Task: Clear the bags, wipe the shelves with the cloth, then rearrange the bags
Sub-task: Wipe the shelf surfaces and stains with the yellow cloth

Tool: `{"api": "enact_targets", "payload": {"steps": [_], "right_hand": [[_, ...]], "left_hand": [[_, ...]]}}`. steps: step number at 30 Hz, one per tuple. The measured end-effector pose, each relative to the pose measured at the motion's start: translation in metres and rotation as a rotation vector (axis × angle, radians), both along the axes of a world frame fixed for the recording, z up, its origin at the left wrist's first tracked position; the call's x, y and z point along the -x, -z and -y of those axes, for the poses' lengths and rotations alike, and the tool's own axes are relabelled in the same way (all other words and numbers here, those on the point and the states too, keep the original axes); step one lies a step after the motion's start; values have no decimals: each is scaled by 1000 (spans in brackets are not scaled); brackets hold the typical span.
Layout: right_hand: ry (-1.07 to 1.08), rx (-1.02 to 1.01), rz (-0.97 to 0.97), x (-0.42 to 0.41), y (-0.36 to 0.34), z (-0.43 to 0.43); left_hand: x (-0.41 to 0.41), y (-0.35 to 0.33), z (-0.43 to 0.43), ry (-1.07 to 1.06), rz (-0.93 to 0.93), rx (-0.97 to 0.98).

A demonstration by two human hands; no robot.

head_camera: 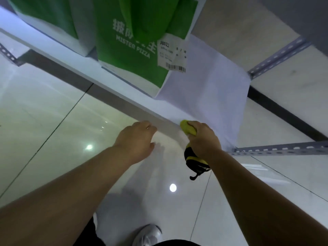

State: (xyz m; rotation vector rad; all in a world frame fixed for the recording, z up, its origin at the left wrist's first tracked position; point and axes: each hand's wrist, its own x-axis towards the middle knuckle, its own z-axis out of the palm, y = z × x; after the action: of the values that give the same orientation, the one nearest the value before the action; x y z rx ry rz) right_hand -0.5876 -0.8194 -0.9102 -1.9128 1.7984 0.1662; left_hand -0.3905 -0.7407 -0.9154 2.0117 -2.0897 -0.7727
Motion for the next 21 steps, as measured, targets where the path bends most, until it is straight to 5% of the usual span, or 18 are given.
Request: {"api": "enact_targets", "payload": {"steps": [21], "right_hand": [[-327, -128, 388, -214, -208, -124]], "left_hand": [[-201, -216, -185, -472, 76, -157]]}}
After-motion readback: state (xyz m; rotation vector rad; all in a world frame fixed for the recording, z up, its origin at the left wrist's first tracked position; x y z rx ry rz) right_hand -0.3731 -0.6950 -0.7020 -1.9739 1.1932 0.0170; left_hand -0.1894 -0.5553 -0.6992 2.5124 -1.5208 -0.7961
